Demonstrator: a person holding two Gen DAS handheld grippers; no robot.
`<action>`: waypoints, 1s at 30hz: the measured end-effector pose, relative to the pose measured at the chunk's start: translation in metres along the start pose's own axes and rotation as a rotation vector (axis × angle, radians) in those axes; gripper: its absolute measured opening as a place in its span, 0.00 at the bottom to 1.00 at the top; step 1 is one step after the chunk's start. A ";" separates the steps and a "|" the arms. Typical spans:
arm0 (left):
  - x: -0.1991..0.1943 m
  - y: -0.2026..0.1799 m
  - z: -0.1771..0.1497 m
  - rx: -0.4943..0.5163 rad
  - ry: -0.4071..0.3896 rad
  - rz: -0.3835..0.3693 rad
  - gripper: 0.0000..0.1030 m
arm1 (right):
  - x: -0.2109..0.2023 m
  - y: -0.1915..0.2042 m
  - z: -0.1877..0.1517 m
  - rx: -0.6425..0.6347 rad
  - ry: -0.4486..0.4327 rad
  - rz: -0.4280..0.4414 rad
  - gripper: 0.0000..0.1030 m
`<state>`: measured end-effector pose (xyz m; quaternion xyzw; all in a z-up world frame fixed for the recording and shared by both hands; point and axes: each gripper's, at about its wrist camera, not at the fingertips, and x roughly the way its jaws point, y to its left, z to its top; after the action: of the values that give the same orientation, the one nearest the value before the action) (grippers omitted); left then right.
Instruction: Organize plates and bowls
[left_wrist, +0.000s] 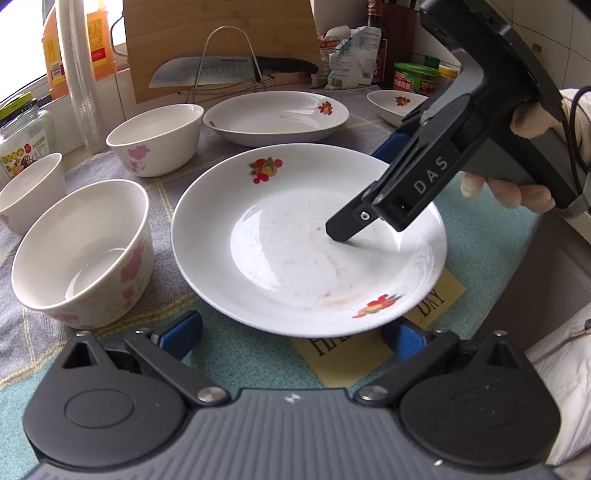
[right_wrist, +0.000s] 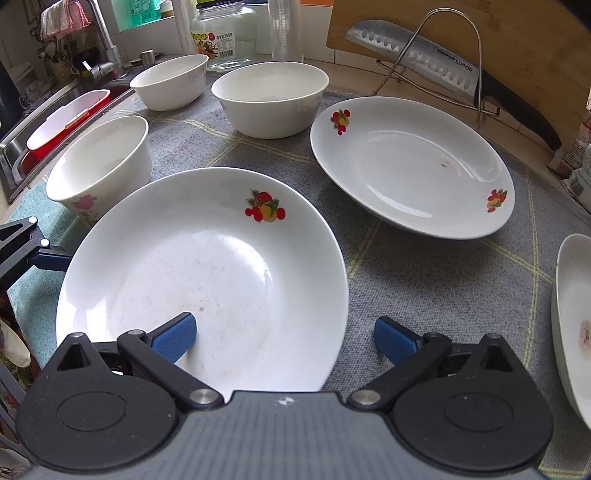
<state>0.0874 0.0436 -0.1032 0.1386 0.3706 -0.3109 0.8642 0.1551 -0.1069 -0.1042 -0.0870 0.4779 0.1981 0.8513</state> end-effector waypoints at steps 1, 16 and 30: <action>0.001 0.001 0.000 0.010 -0.003 -0.009 0.99 | 0.000 0.000 0.000 -0.006 -0.003 0.004 1.00; 0.004 0.006 0.004 0.063 -0.010 -0.055 0.99 | 0.005 -0.011 0.023 0.027 0.019 0.198 1.00; 0.004 0.007 0.004 0.081 -0.014 -0.075 0.99 | 0.009 -0.025 0.036 0.077 0.044 0.299 0.96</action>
<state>0.0957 0.0453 -0.1035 0.1575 0.3565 -0.3589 0.8481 0.1975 -0.1150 -0.0941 0.0133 0.5114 0.3022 0.8043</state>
